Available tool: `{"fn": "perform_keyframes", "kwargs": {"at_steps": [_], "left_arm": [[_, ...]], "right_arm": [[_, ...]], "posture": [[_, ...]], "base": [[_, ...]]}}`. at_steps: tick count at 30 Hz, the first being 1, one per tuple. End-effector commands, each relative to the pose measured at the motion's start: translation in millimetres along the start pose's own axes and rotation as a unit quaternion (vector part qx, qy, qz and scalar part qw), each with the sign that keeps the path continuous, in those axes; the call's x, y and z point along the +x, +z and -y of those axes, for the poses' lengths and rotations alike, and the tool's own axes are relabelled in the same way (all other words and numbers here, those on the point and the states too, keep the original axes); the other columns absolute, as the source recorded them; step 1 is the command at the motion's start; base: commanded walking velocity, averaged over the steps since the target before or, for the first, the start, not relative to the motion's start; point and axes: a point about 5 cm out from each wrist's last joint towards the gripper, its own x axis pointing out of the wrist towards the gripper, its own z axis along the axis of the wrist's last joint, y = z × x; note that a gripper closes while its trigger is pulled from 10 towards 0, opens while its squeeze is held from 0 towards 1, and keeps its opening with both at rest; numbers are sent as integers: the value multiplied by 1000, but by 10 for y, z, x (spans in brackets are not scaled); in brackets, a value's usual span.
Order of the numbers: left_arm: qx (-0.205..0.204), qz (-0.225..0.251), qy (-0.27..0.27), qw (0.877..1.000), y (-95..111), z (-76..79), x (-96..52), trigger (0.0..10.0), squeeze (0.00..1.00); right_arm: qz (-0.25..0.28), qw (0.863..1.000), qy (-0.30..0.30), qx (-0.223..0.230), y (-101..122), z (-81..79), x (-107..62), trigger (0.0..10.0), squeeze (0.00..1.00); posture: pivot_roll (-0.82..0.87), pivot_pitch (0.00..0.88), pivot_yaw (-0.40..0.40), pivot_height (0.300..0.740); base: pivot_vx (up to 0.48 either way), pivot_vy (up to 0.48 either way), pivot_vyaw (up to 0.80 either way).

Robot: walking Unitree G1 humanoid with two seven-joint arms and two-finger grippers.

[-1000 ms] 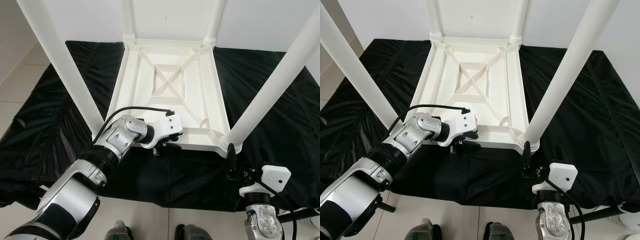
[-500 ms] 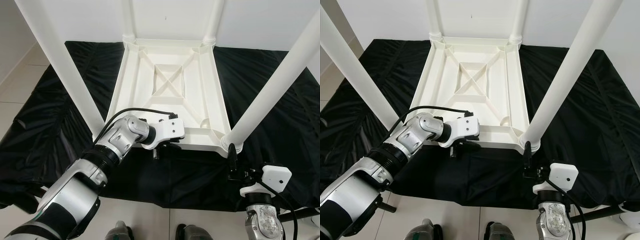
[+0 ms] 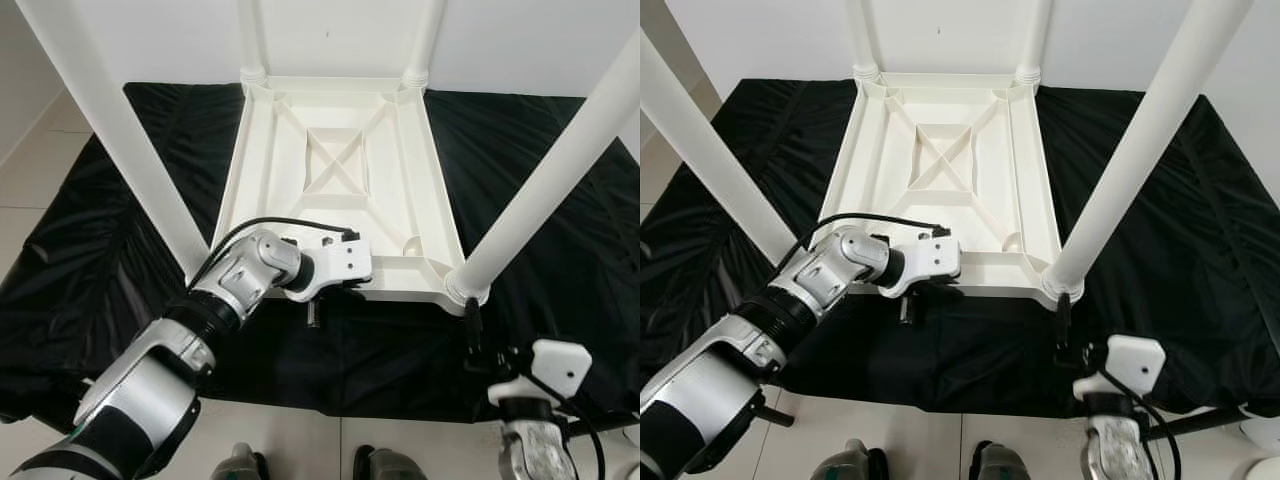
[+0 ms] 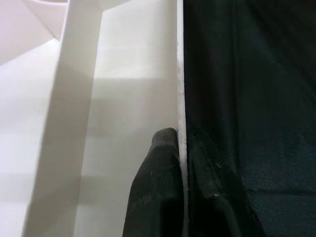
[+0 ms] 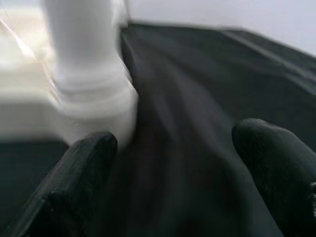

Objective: Building children table

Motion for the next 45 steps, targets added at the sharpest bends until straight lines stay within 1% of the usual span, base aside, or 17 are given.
{"fn": "perform_keyframes", "kwargs": {"at_steps": [1,4,8,9,10,11,16,23,28,30,35,38,39,40,42,43,45], "left_arm": [[-49,-12,67,996,-199,-125,-215,0,0],[-45,-6,72,996,-179,-150,-264,0,0],[-35,21,96,995,-17,-234,-423,0,0],[-37,34,109,993,69,-263,-480,8314,0],[-37,34,109,993,69,-263,-480,8314,0],[-33,48,108,992,134,-260,-518,10000,0],[-27,81,110,990,309,-243,-623,10000,0],[-30,142,143,979,559,-206,-858,10000,0],[-32,152,159,975,613,-188,-944,10000,0],[-37,163,171,971,659,-174,-1008,10000,0],[-41,166,183,968,678,-163,-1060,10000,0],[-37,180,181,966,746,-93,-1102,10000,0],[-33,193,173,965,805,-41,-1108,10000,0],[-33,193,173,965,805,-41,-1108,10000,0],[-24,214,160,963,892,19,-1101,10000,0],[-24,214,160,963,892,19,-1101,10000,0],[-21,232,150,961,971,42,-1086,10000,0]], "right_arm": [[-15,1000,6,-15,-85,54,-92,10000,0],[-21,1000,8,-20,-109,72,-120,10000,0],[-24,999,10,-24,-119,112,-134,10000,0],[-17,1000,9,-24,-90,122,-80,10000,0],[-17,1000,9,-24,-90,122,-80,10000,0],[-9,1000,10,-25,-67,124,-38,10000,0],[11,1000,14,-26,-7,143,80,10000,0],[51,998,20,-38,112,296,476,10000,0],[62,996,35,-49,147,308,603,10000,0],[65,995,44,-59,150,324,711,10000,0],[66,995,54,-59,155,332,780,10000,0],[66,994,65,-58,147,330,863,10000,0],[72,994,69,-53,164,302,972,10000,0],[72,994,69,-53,164,302,972,10000,0],[91,992,77,-38,257,217,1221,10000,0],[91,992,77,-38,257,217,1221,10000,0],[120,989,91,-16,425,95,1491,10000,0]], "posture": [[-94,127,69,740],[-94,127,69,740],[-94,130,56,740],[-93,129,51,740],[-93,129,51,740],[-92,129,49,740],[-87,126,40,740],[-70,114,11,740],[-65,111,0,740],[-55,108,-11,740],[-49,107,-18,740],[-40,107,-27,740],[-38,109,-30,740],[-38,109,-30,740],[-38,108,-27,740],[-38,108,-27,740],[-37,105,-30,740]], "base": [[0,0,0],[0,0,0],[0,0,0],[0,0,0],[0,0,0],[0,0,0],[0,0,0],[0,0,0],[0,0,0],[0,0,0],[0,0,0],[0,0,0],[0,0,0],[0,0,0],[0,0,0],[0,0,0],[0,0,0]]}}
